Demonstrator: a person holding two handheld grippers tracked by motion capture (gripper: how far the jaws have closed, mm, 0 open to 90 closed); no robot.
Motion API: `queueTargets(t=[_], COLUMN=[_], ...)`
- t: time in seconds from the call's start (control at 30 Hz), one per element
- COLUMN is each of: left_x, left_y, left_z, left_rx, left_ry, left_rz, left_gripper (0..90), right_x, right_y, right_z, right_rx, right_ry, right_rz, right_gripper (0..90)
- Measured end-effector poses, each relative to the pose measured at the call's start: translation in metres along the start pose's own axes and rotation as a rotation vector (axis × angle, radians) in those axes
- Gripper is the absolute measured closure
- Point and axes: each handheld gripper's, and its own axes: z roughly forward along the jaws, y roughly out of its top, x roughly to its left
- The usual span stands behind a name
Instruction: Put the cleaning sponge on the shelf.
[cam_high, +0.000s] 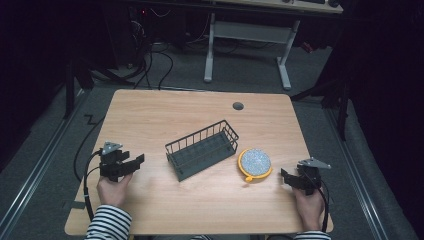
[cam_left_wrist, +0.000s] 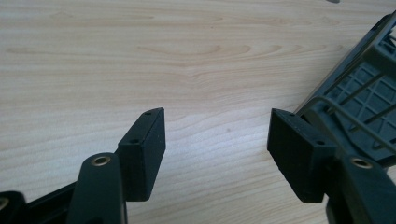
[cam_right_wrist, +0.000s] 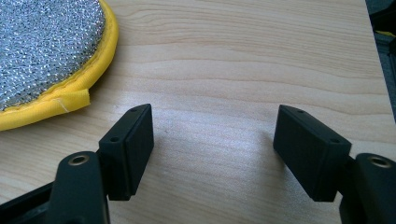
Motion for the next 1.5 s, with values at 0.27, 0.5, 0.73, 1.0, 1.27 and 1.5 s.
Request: queueTargets(t=[0.27, 0.5, 0.73, 1.0, 1.27, 1.5], left_x=[0.008, 0.015, 0.019, 0.02, 0.015, 0.012], left_y=[-0.016, -0.025, -0.028, -0.029, -0.033, -0.035], left_z=[0.009, 0.014, 0.021, 0.027, 0.034, 0.034], left_rx=[0.03, 0.04, 0.037, 0.04, 0.056, 0.057], left_ry=[0.024, 0.067, 0.107, 0.146, 0.196, 0.199], left_rz=[-0.024, -0.038, -0.026, -0.012, 0.082, 0.095], left_gripper=[37.6, 37.5, 37.2, 37.0, 35.7, 31.5], right_x=[0.0, 0.0, 0.0, 0.0, -0.003, -0.003], right_y=[0.0, 0.0, 0.0, 0.0, 0.003, 0.012], right_z=[0.0, 0.0, 0.0, 0.0, -0.003, -0.007], right_rx=[0.001, 0.001, 0.001, 0.002, 0.02, 0.031], right_ry=[0.001, 0.003, 0.005, 0.009, 0.024, 0.106], right_rz=[0.0, -0.003, -0.003, 0.004, 0.025, 0.043], right_gripper=[29.0, 29.0, 29.1, 30.8, 38.9, 45.4])
